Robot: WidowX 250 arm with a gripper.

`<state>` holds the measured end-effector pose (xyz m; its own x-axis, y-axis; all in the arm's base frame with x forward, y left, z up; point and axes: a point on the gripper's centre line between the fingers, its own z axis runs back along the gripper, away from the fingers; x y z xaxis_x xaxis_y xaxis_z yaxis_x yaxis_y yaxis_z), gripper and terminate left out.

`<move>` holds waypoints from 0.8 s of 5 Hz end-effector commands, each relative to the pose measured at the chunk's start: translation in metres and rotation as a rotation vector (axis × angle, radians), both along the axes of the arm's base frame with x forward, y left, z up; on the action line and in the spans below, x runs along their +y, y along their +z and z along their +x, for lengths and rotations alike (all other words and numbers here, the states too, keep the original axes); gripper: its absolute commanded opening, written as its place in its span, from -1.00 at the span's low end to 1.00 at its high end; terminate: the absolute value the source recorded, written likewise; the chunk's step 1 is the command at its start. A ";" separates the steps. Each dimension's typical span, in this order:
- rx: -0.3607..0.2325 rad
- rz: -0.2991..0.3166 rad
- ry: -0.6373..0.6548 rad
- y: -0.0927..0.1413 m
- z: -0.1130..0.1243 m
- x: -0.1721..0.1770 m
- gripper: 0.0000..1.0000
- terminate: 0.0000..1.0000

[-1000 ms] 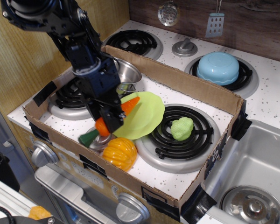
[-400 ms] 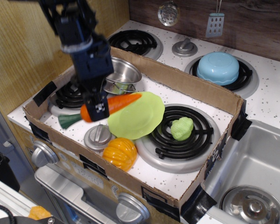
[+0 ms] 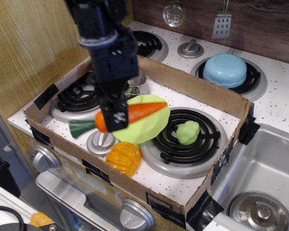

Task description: Take carrot off plate

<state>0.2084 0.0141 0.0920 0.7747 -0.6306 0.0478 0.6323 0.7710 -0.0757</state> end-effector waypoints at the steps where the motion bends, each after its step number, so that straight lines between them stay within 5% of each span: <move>1: -0.006 -0.007 0.121 -0.020 0.011 -0.033 -1.00 -1.00; 4: -0.035 0.027 0.219 -0.056 0.042 -0.063 -1.00 -1.00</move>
<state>0.2405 -0.0507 0.0257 0.8957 -0.4438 0.0291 0.4447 0.8943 -0.0494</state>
